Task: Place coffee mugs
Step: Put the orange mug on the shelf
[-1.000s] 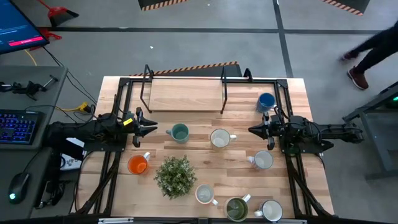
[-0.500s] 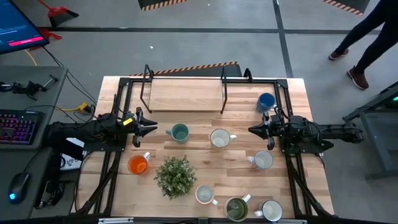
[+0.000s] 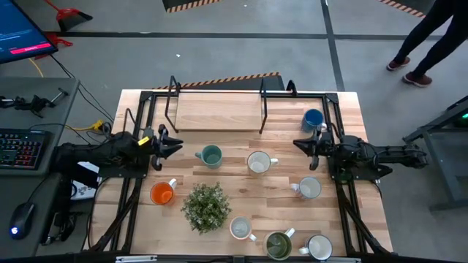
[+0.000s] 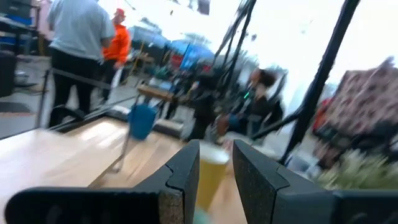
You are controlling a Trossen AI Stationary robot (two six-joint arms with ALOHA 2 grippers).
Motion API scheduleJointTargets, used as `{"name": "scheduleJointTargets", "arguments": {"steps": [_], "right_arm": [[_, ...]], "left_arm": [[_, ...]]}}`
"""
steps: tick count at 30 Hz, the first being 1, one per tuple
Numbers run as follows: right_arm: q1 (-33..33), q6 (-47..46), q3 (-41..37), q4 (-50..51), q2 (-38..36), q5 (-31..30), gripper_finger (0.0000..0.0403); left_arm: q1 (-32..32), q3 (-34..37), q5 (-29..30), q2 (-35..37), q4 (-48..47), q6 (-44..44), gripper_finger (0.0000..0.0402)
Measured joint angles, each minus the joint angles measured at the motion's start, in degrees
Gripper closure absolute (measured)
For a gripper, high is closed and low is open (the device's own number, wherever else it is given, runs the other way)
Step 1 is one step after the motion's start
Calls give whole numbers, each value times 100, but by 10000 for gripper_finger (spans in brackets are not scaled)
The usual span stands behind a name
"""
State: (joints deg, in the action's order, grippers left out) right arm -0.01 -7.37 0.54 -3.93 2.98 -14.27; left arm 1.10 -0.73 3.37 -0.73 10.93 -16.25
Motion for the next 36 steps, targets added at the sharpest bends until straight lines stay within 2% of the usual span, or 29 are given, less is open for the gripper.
{"name": "scheduleJointTargets", "arguments": {"steps": [3, 7, 11, 20, 26, 32, 36], "right_arm": [[0, 425, 0, -89, -2, -260, 379], [0, 656, 0, -89, -2, -322, 348], [-1, 291, 0, -14, 0, -321, 305], [0, -193, 0, -47, -2, -351, 229], [0, -717, 0, -84, -2, -482, 211], [-1, -692, 0, -89, -2, -482, 210], [0, -742, 0, -150, -2, -480, 210]], "left_arm": [[0, 0, -98, 0, 269, -92, 314], [3, 0, -82, 0, 226, 445, 314], [7, 0, 160, 0, 226, 713, 313], [7, 0, 167, 0, 272, 1186, 313], [7, 0, 167, 0, 196, 1210, 313], [7, 0, 173, 0, -30, 1586, 313], [7, 2, 181, -2, 402, 1664, 313]]}}
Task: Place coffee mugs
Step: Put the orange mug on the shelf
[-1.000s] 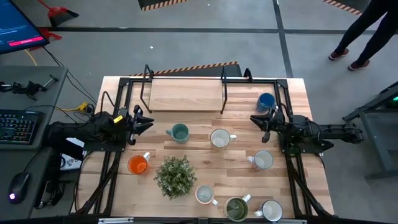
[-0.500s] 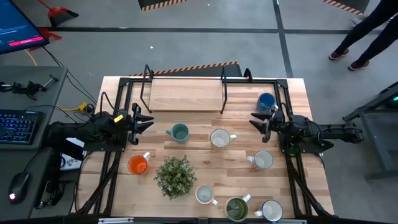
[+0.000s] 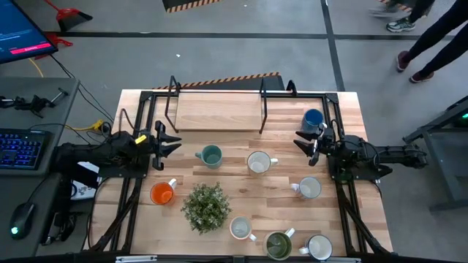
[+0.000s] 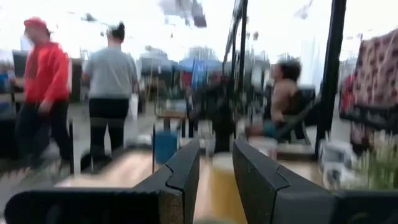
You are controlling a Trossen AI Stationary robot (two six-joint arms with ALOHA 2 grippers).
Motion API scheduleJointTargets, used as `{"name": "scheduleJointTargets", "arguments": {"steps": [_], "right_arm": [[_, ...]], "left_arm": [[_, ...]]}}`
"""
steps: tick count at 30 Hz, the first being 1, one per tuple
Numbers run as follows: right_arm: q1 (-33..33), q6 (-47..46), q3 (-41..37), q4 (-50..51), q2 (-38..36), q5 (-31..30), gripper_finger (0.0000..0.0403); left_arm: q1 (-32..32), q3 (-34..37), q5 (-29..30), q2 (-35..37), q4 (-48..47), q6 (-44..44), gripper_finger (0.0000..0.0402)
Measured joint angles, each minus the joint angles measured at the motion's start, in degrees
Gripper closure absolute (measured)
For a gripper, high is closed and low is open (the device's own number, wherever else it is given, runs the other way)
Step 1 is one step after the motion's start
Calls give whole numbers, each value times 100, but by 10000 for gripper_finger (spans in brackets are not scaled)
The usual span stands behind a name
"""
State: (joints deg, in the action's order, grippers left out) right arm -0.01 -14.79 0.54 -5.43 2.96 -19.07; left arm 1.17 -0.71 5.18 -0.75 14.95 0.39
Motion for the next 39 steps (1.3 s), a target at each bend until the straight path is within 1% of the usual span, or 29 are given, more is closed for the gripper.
{"name": "scheduleJointTargets", "arguments": {"steps": [2, 5, 8, 11, 16, 20, 23, 26, 29, 34, 37, 39], "right_arm": [[0, -73, 0, 0, 0, 0, 210], [-2, -64, 0, 0, 0, 3, 210], [-1, -28, 2, 0, 0, 5, 210], [-2, -22, 2, 0, 0, 7, 210], [-2, 1, 2, 0, 1, 12, 210], [-1, 178, 2, 0, 0, 16, 210], [-2, 188, 2, 0, 0, 13, 210], [-2, 197, 2, 0, 0, 13, 210], [0, 192, 2, 0, 0, 13, 210], [-1, 180, 2, 0, 0, 13, 210], [0, 179, 2, 1, 0, 16, 210], [0, 179, 2, 7, 0, 35, 210]], "left_arm": [[0, -3, 8, 2, 241, 67, 313], [0, -2, 181, 2, 261, 74, 313], [0, -2, 551, 2, 268, 162, 313], [0, -2, 885, 2, 313, 9, 313], [0, -8, 963, 2, 380, 46, 313], [0, -390, 1243, -40, 336, 327, 313], [0, -819, 1245, -222, -75, 570, 313], [0, -1343, 1359, -601, -624, 772, 313], [32, -1865, 1408, -1165, -1249, 780, 313], [124, -2595, 1317, -2085, -1917, 788, 313], [147, -3037, 1291, -2427, -2741, 626, 313], [145, -3335, 1131, -2602, -3496, 576, 313]]}}
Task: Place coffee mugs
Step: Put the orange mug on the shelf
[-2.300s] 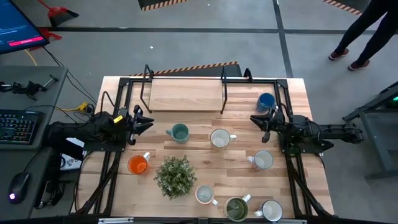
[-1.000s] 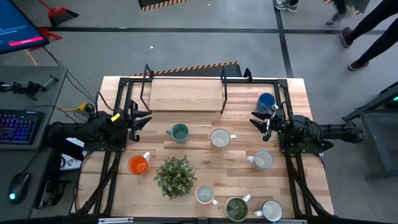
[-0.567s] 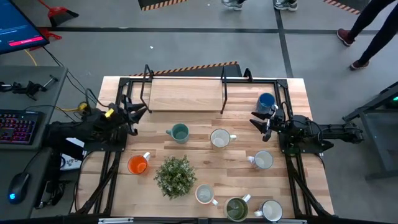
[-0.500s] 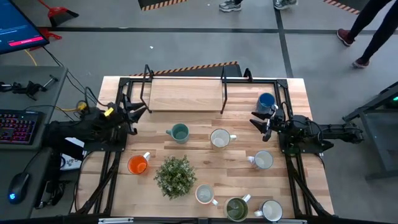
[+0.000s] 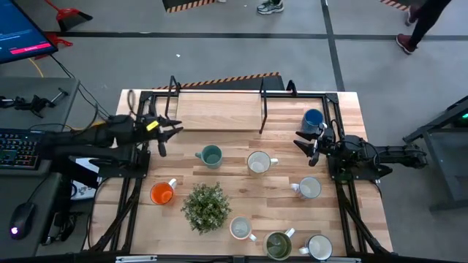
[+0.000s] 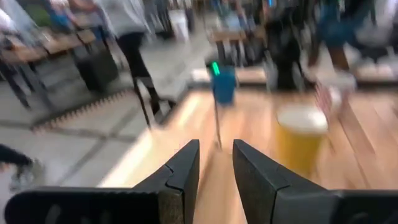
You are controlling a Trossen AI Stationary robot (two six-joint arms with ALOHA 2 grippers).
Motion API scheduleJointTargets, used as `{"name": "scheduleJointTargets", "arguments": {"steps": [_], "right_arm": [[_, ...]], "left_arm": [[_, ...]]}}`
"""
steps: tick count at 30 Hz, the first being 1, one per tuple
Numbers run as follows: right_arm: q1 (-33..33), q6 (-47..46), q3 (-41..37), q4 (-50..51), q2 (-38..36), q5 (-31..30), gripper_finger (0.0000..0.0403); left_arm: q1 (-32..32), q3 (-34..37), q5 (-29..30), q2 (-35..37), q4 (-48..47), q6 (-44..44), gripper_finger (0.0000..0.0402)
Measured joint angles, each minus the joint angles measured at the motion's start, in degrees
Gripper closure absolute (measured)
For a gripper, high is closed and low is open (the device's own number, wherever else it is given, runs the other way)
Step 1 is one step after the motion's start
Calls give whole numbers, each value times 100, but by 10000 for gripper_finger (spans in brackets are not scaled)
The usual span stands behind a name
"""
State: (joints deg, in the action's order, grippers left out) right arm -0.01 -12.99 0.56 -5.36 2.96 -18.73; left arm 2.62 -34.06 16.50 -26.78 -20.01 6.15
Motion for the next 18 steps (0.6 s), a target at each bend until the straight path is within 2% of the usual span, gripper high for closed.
{"name": "scheduleJointTargets", "arguments": {"steps": [10, 14, 18], "right_arm": [[-2, -1, 0, 41, 0, 283, 210], [-1, 0, 0, 50, 0, 283, 210], [-1, 0, 0, 156, 1, 283, 210]], "left_arm": [[-3, -1218, -1833, -223, -2618, -1095, 313], [-3, -1268, -2265, -228, -3397, -1660, 313], [-33, -1264, -2415, -493, -4289, -1942, 313]]}}
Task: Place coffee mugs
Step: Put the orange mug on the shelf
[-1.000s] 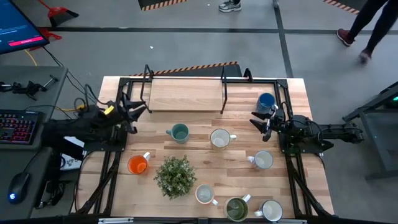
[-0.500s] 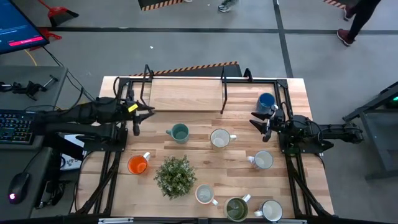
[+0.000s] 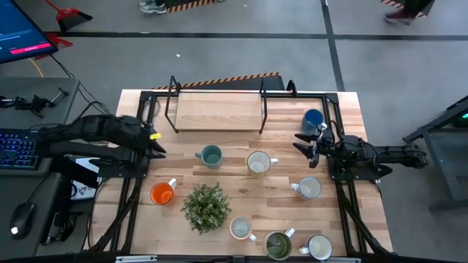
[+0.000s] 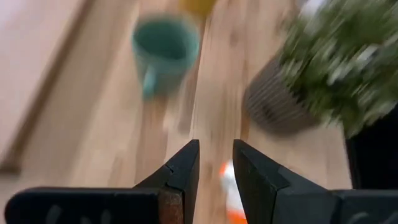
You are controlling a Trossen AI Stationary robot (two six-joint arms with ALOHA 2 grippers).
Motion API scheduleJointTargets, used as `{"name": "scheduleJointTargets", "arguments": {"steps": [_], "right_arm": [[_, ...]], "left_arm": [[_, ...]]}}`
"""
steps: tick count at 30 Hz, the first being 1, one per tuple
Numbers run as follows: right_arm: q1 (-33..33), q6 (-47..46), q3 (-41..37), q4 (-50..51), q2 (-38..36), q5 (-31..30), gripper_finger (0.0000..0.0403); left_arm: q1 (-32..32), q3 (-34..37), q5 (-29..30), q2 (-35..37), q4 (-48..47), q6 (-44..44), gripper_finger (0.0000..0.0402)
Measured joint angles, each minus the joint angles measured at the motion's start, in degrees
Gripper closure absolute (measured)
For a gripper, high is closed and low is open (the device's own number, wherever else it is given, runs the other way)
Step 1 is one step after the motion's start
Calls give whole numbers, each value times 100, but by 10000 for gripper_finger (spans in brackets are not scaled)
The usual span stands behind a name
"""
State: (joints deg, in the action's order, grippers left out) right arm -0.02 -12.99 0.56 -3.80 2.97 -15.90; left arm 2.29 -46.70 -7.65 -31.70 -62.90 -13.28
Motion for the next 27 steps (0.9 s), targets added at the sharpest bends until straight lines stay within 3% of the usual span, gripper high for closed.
{"name": "scheduleJointTargets", "arguments": {"steps": [14, 27], "right_arm": [[-1, 0, 0, 53, 0, 0, 210], [-1, -76, 0, 60, 1, 2, 210]], "left_arm": [[-860, 4, -322, -1096, -386, -29, 314], [-2156, 2, -287, -1786, -384, -789, 314]]}}
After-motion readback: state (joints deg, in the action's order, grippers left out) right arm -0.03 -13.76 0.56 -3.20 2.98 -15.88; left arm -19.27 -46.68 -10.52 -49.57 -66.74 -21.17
